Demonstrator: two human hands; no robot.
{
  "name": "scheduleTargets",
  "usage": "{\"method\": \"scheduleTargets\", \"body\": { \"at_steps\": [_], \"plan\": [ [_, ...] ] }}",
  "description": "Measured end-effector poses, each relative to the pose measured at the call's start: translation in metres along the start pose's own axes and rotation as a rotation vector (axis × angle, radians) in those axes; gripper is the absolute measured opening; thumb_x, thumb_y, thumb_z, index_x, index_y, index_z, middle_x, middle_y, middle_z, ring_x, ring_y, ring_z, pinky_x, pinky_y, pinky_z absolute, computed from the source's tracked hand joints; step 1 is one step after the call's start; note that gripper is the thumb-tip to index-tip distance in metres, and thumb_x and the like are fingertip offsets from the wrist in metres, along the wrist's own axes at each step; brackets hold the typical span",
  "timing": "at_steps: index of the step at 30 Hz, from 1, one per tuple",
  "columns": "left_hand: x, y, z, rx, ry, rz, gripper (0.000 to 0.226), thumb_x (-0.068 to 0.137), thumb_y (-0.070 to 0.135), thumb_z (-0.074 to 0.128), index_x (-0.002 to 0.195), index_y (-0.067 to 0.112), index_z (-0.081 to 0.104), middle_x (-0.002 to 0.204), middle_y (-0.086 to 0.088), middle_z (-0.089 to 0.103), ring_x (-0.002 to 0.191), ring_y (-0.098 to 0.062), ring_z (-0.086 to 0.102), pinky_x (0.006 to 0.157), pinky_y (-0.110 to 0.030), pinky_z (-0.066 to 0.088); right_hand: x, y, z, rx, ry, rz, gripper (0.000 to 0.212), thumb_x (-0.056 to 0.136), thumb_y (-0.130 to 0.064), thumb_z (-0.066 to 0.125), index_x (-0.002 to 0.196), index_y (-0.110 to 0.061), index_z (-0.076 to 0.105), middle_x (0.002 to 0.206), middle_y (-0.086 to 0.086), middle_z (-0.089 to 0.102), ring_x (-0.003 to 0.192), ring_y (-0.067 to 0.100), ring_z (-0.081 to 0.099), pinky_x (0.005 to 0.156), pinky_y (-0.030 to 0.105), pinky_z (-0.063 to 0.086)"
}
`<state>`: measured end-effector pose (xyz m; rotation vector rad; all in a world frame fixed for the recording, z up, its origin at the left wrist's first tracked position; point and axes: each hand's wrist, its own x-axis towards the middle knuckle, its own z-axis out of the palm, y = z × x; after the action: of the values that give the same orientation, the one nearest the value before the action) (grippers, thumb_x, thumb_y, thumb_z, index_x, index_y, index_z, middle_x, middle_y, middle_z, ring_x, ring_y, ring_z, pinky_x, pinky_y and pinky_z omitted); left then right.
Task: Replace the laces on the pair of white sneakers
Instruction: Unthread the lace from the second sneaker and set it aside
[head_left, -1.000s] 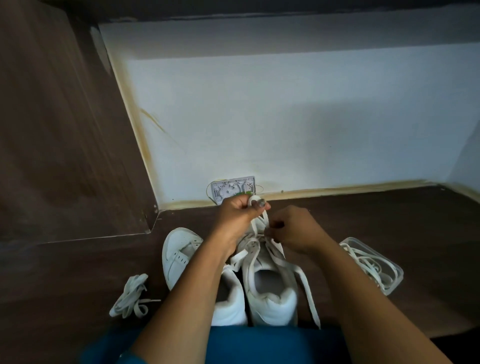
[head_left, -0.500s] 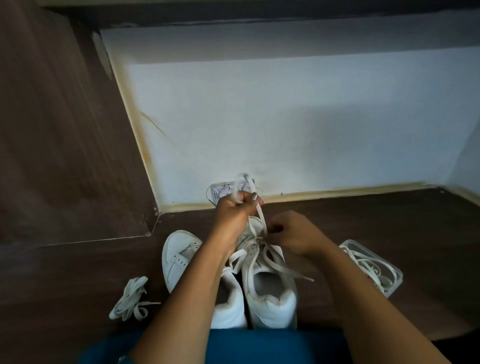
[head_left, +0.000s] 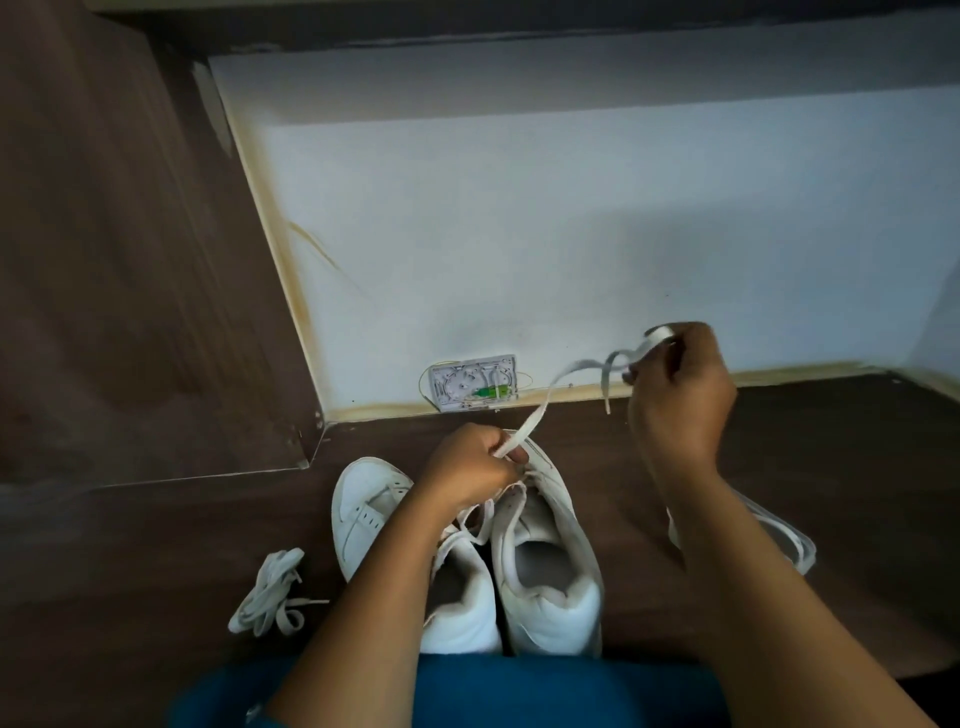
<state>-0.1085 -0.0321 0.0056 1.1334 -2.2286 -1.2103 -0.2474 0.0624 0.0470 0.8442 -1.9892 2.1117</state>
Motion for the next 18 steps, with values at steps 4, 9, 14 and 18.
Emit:
{"method": "scheduleTargets", "body": {
  "at_steps": [4,9,14,18],
  "plan": [
    [-0.005,0.007,-0.007,-0.454,0.033,-0.040,0.021,0.088,-0.006,0.055,0.083,0.012,0.064,0.071,-0.006,0.062,0.049,-0.009,0.057,0.054,-0.024,0.050,-0.009,0.023,-0.002,-1.029,-0.852,0.058,0.018,0.086,-0.017,0.057,0.101,-0.009,0.062,0.104,0.011,0.067,0.095,0.028,0.062,0.073,0.029,0.044],
    [-0.007,0.010,-0.015,-0.561,0.007,-0.016,0.031,0.084,-0.017,0.048,0.091,0.012,0.059,0.083,-0.007,0.060,0.056,-0.017,0.061,0.062,-0.032,0.056,-0.027,0.016,0.021,-0.638,-0.773,-0.141,0.008,0.082,-0.019,0.058,0.082,-0.026,0.054,0.091,0.000,0.063,0.092,0.023,0.060,0.068,0.024,0.039],
    [-0.004,-0.008,-0.011,-0.035,0.029,-0.147,0.035,0.079,-0.015,0.049,0.073,0.019,0.057,0.085,-0.014,0.058,0.077,-0.029,0.064,0.071,-0.048,0.059,-0.042,0.019,0.036,-0.496,-0.949,-0.040,0.058,0.080,-0.036,0.069,0.132,-0.033,0.043,0.106,0.004,0.066,0.100,0.020,0.061,0.080,0.025,0.044],
    [-0.005,-0.004,-0.010,-0.012,-0.038,-0.168,0.031,0.087,-0.011,0.047,0.072,0.012,0.061,0.066,-0.011,0.058,0.049,-0.014,0.057,0.048,-0.027,0.055,-0.039,0.024,0.043,-0.790,-0.873,-0.118,0.017,0.080,-0.016,0.058,0.093,-0.014,0.070,0.096,0.010,0.069,0.093,0.028,0.065,0.072,0.026,0.046]
  ]
}}
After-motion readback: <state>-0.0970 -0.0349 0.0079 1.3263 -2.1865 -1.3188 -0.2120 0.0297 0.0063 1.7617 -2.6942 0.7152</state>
